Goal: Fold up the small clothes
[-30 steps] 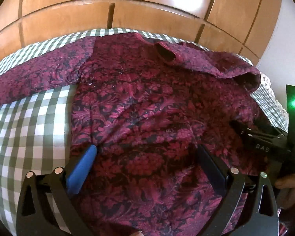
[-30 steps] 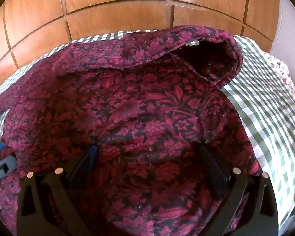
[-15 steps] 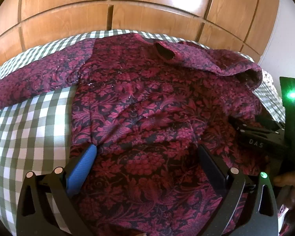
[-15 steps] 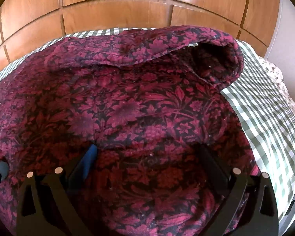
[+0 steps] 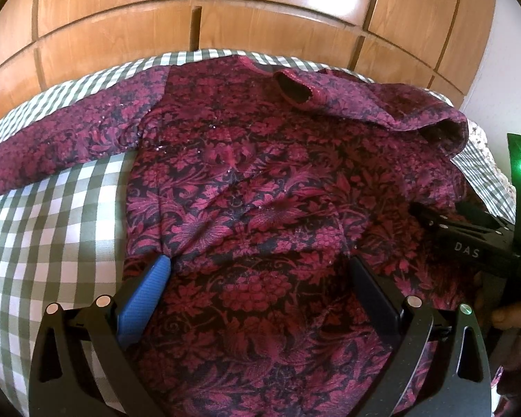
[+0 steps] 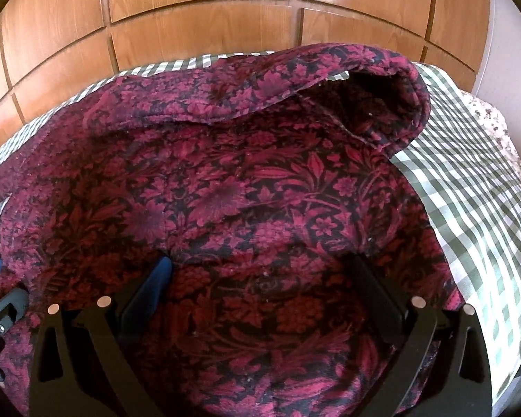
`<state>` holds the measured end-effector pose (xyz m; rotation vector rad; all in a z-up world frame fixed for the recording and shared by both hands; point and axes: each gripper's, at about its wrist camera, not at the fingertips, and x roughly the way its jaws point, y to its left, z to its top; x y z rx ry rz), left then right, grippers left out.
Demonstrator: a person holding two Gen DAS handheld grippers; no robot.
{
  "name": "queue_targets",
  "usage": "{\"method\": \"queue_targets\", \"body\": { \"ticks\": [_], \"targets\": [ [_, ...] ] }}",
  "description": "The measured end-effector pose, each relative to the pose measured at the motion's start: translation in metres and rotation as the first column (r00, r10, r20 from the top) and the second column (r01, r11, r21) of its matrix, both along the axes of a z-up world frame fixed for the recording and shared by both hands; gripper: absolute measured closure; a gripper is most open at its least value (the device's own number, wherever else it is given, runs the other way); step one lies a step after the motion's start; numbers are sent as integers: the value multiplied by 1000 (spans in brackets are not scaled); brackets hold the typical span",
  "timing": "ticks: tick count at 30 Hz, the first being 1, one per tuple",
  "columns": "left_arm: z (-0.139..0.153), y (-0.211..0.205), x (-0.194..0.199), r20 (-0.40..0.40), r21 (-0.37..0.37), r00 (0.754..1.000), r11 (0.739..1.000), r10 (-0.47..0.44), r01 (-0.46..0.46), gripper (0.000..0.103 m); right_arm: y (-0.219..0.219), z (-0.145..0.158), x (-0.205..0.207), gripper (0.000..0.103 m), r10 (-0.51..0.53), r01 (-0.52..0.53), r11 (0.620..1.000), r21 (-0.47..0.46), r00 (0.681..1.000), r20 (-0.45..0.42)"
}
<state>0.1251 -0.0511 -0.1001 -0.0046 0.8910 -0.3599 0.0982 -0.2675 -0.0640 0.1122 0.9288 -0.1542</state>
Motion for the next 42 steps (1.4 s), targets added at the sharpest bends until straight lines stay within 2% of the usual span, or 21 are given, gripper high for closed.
{"method": "queue_targets", "body": {
  "ticks": [3, 7, 11, 13, 14, 16, 18, 22, 23, 25, 27, 28, 31, 32, 34, 36, 39, 42],
  "targets": [
    [6, 0, 7, -50, 8, 999, 1000, -12, 12, 4, -3, 2, -2, 2, 4, -4, 1000, 27, 1000, 12],
    [32, 12, 20, -59, -145, 998, 989, 22, -31, 4, -14, 5, -9, 2, 7, -13, 993, 115, 999, 52],
    [56, 2, 56, -52, -173, 999, 985, 12, -21, 4, -20, 7, -12, 2, 7, -19, 987, 162, 997, 72],
    [66, -9, 80, -68, -215, 998, 976, -20, 5, 6, -21, 8, -13, 2, 7, -20, 985, 171, 997, 77],
    [68, -13, 87, -76, -228, 997, 974, -27, 9, 8, -22, 9, -13, 2, 7, -21, 985, 174, 997, 79],
    [65, -24, 112, -130, -268, 991, 963, -42, 5, 22, -22, 9, -14, 2, 7, -21, 984, 175, 997, 80],
    [54, -35, 137, -209, -307, 977, 952, -46, -21, 24, -22, 9, -13, 2, 7, -22, 984, 177, 997, 81],
    [36, -47, 161, -287, -339, 958, 938, -31, -71, 26, -22, 9, -14, 2, 7, -22, 983, 180, 997, 83],
    [32, -52, 167, -298, -341, 954, 937, -29, -78, 31, -21, 10, -13, 2, 7, -22, 984, 178, 997, 82],
    [24, -58, 175, -324, -327, 946, 941, -28, -84, 68, -21, 9, -13, 2, 7, -21, 985, 173, 997, 78],
    [22, -57, 180, -326, -338, 945, 937, -27, -90, 89, -22, 9, -13, 2, 8, -21, 984, 175, 997, 78],
    [26, -53, 179, -314, -356, 949, 930, -25, -93, 94, -22, 9, -12, 2, 8, -22, 984, 180, 997, 77],
    [47, -34, 172, -253, -400, 967, 912, -8, -97, 95, -28, 13, -13, 2, 17, -34, 972, 231, 997, 76],
    [57, -24, 168, -230, -412, 973, 906, 2, -99, 95, -35, 17, -13, 2, 21, -43, 954, 298, 997, 77],
    [73, -9, 161, -185, -416, 983, 905, 8, -86, 95, -54, 25, -14, 2, 15, -57, 893, 446, 995, 97],
    [89, 4, 154, -141, -406, 990, 912, 9, -66, 95, -77, 34, -10, 2, -33, -51, 800, 598, 991, 129],
    [99, 19, 150, -113, -403, 993, 913, 19, -63, 95, -102, 43, 4, 2, -93, -54, 728, 683, 980, 176],
    [101, 30, 142, -92, -379, 995, 923, 40, -72, 96, -122, 46, 31, 2, -138, -33, 703, 711, 974, 181]
  ]
}}
